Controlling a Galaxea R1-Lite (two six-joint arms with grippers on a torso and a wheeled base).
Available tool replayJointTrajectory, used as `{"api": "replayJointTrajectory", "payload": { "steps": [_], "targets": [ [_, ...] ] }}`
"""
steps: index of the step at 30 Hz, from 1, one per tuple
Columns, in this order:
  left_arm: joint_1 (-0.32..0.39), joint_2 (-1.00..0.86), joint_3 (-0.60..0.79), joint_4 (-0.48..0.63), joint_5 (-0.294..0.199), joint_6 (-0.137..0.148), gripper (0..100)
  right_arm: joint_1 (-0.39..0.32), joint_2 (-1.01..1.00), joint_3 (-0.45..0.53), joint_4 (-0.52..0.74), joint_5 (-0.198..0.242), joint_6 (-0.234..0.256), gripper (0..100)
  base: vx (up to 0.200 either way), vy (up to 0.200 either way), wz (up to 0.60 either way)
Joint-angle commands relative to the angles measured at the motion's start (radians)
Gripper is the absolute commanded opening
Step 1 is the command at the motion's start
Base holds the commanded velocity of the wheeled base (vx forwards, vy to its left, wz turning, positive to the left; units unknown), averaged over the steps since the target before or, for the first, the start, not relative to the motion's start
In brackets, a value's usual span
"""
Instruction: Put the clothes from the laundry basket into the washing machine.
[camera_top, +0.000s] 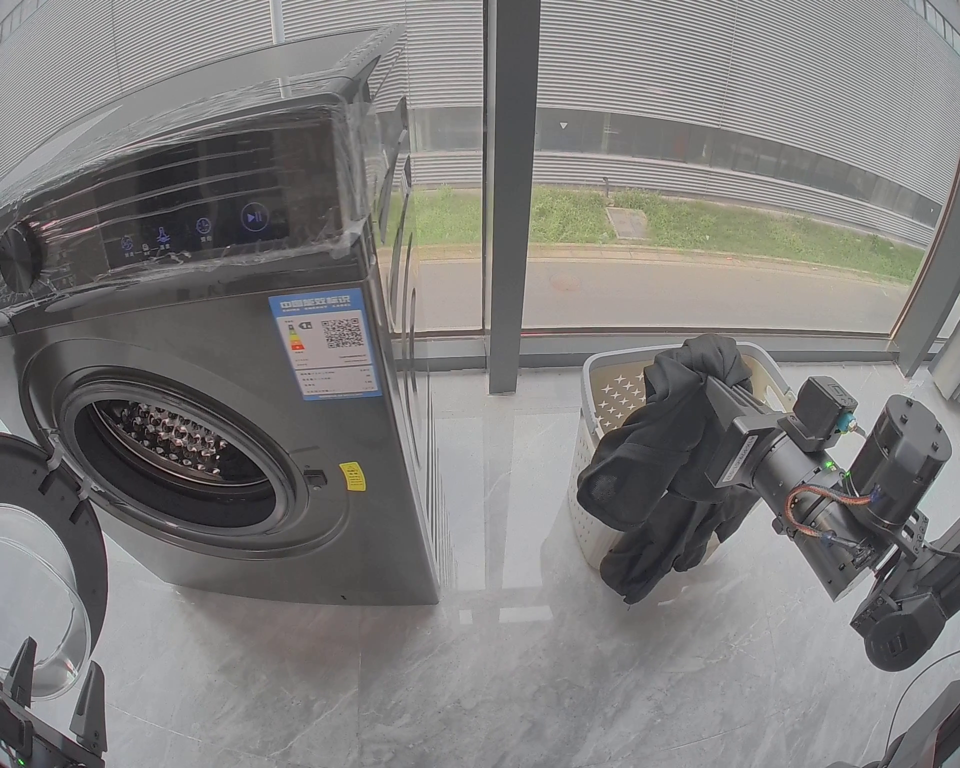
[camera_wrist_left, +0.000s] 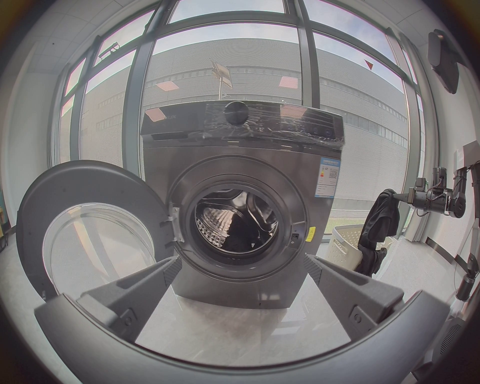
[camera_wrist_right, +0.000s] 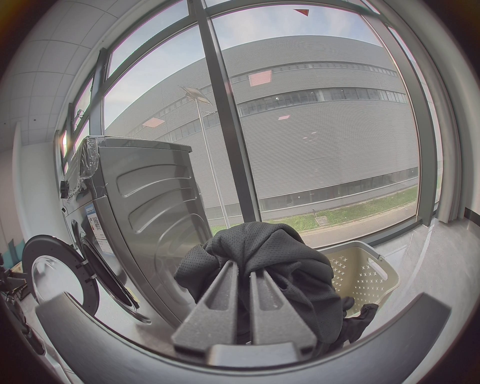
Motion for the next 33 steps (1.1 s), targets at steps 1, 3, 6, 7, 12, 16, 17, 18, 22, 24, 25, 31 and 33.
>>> {"api": "replayJointTrajectory", "payload": {
  "steps": [1,3,6,7,12,16,17,18,22,24,25,31,33],
  "targets": [
    [0.001,-0.017,0.01,-0.001,0.0,0.001,100,0.003,0.0,0.001,0.0,0.0,0.0,0,-0.2,0.0,0.0],
    [0.002,-0.017,0.01,-0.001,0.0,0.002,100,0.003,0.0,0.001,0.0,0.0,0.0,0,-0.2,0.0,0.0],
    [0.002,-0.017,0.01,-0.001,0.0,0.002,100,0.003,0.0,0.001,0.0,0.0,0.0,0,-0.2,0.0,0.0],
    [0.002,-0.017,0.01,-0.001,0.0,0.001,100,0.003,0.0,0.001,0.0,0.0,0.0,0,-0.2,0.0,0.0],
    [0.001,-0.017,0.01,-0.001,0.0,0.002,100,0.007,-0.002,0.001,0.0,0.0,0.0,0,-0.2,0.0,0.0],
    [0.002,-0.017,0.01,-0.001,0.0,0.002,100,0.008,0.0,0.001,-0.002,0.0,0.0,0,-0.2,0.0,0.0],
    [0.001,-0.017,0.01,-0.001,-0.001,0.002,100,0.008,0.0,0.001,-0.002,0.0,0.0,0,-0.2,0.0,0.0],
    [0.002,-0.017,0.01,-0.001,0.0,0.002,100,0.01,0.0,0.001,-0.002,0.0,0.0,0,-0.2,0.0,0.0],
    [0.001,-0.017,0.012,-0.002,0.0,0.005,100,0.011,0.0,0.007,-0.003,0.004,0.0,0,-0.15,0.0,0.0],
    [0.001,-0.017,0.012,-0.001,-0.001,0.005,100,0.02,-0.002,0.01,-0.005,0.004,0.0,0,0.0,0.0,0.0],
    [0.001,-0.017,0.012,-0.001,-0.001,0.005,100,0.03,-0.002,0.013,-0.006,0.004,0.0,0,0.0,0.2,0.0],
    [0.001,-0.017,0.01,0.001,-0.001,0.002,100,0.039,-0.002,0.016,-0.006,0.004,0.0,0,0.0,0.2,0.0],
    [0.001,-0.017,0.01,0.001,-0.001,0.002,100,0.04,-0.002,0.016,-0.006,0.004,0.0,0,0.0,0.2,0.0]
  ]
}}
